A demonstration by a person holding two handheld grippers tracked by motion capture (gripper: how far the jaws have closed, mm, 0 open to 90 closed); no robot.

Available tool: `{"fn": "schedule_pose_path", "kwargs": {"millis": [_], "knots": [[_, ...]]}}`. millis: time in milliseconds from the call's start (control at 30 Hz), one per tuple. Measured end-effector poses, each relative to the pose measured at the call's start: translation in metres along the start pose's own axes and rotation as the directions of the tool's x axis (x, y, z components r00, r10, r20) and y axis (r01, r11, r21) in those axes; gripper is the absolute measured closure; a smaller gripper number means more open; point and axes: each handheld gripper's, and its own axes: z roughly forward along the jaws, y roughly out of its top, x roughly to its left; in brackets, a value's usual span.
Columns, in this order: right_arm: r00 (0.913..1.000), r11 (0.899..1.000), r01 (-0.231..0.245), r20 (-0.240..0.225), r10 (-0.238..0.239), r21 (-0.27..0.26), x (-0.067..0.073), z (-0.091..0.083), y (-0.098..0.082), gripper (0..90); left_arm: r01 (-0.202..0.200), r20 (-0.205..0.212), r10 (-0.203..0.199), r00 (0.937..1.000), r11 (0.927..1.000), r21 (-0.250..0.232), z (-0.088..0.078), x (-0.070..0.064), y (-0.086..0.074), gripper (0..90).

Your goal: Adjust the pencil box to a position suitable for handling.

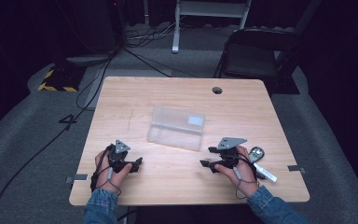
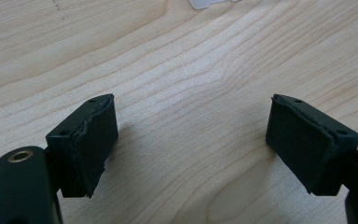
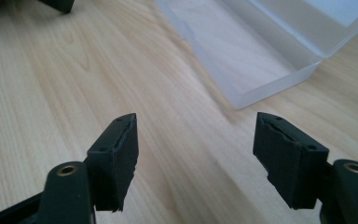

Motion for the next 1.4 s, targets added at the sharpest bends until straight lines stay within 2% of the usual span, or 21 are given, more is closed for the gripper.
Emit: {"fn": "schedule_pose_path", "kwargs": {"millis": [67, 200, 400, 600, 667, 833, 933, 1067, 1233, 1400], "knots": [[0.9999, 1.000, -0.007, 0.007, 0.007, 0.001, -0.005, 0.000, 0.006, 31.6, 0.000, 0.002, 0.000, 1.0000, 1.0000, 0.000, 0.000, 0.000, 0.000, 17.1], [0.9982, 0.998, -0.057, 0.020, 0.057, -0.006, -0.022, 0.004, 0.017, 32.2, -0.004, -0.003, 0.004, 1.0000, 1.0000, 0.000, 0.000, 0.000, 0.000, 16.8], [0.9959, 0.998, -0.070, 0.058, 0.070, 0.004, -0.038, 0.014, 0.029, 32.2, -0.004, -0.004, 0.004, 1.0000, 1.0000, 0.000, 0.000, 0.000, 0.000, 16.9], [0.9903, 0.993, -0.120, 0.070, 0.120, -0.003, -0.050, 0.026, 0.033, 32.9, 0.004, -0.004, -0.004, 1.0000, 1.0000, 0.001, -0.001, -0.001, -0.001, 16.9], [0.9895, 0.992, -0.124, 0.075, 0.124, 0.007, -0.051, 0.030, 0.034, 33.3, 0.005, -0.005, -0.005, 1.0000, 1.0000, 0.001, -0.001, -0.002, -0.002, 16.8], [0.9886, 0.992, -0.124, 0.090, 0.120, 0.035, -0.052, 0.041, 0.034, 34.0, 0.004, -0.005, -0.004, 1.0000, 1.0000, 0.002, -0.002, -0.001, -0.002, 16.9], [0.9904, 0.993, -0.100, 0.102, 0.093, 0.065, -0.051, 0.046, 0.034, 34.7, 0.004, -0.005, -0.004, 1.0000, 1.0000, 0.002, -0.002, -0.002, -0.002, 16.9], [0.9919, 0.993, -0.085, 0.102, 0.076, 0.086, -0.050, 0.048, 0.034, 35.1, 0.004, -0.005, -0.004, 1.0000, 1.0000, 0.002, -0.002, -0.002, -0.002, 16.9], [0.9931, 0.991, -0.087, 0.087, 0.078, 0.105, -0.049, 0.051, 0.034, 36.1, 0.004, -0.005, -0.004, 1.0000, 1.0000, 0.003, -0.002, -0.002, -0.002, 16.9], [0.9951, 0.989, -0.042, 0.095, 0.029, 0.144, -0.044, 0.052, 0.033, 36.7, 0.004, -0.005, -0.004, 1.0000, 1.0000, 0.003, -0.002, -0.002, -0.002, 16.9]]}}
